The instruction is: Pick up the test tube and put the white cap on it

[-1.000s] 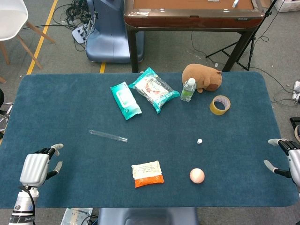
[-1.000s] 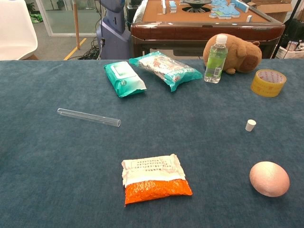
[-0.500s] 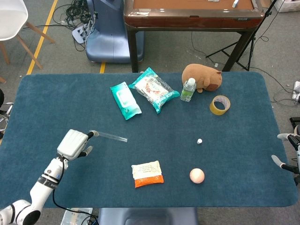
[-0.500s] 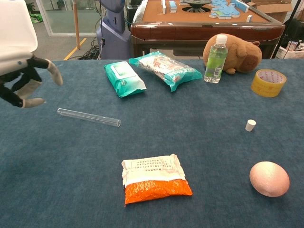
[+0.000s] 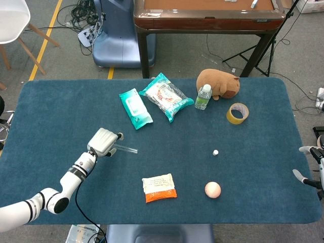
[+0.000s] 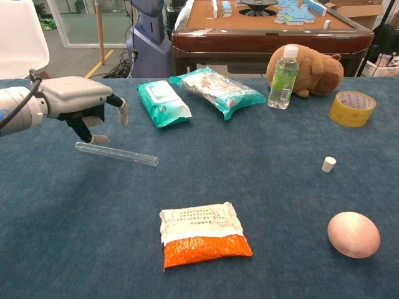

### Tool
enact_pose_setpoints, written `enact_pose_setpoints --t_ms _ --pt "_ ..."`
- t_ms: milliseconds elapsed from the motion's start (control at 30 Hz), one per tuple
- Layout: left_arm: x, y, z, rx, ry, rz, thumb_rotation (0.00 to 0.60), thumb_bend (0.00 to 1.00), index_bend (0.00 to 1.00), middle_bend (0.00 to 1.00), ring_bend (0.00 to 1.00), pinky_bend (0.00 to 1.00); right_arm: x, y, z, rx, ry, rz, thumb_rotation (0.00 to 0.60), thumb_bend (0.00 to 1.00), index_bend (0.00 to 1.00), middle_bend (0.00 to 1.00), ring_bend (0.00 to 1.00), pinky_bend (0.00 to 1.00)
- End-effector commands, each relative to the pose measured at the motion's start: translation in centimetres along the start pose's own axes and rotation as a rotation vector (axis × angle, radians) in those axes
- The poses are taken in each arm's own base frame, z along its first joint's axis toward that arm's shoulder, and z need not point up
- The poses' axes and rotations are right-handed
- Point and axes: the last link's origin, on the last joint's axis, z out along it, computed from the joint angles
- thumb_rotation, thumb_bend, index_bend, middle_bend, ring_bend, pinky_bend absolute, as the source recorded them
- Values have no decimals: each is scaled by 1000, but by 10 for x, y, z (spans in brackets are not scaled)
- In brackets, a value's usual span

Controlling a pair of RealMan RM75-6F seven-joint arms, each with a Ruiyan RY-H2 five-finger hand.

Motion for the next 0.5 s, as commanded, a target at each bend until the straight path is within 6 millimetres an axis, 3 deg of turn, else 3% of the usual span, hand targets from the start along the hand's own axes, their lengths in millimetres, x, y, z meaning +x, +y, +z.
enact_pose_setpoints --t_ms 33,500 --pt "-6 6 11 -8 -23 15 600 303 385 971 878 1000 -1 1 0 -5 -2 1 600 172 344 391 397 493" --pt "-28 11 27 8 -91 38 600 293 408 974 880 1000 -6 8 -3 -33 -21 11 600 172 344 391 398 493"
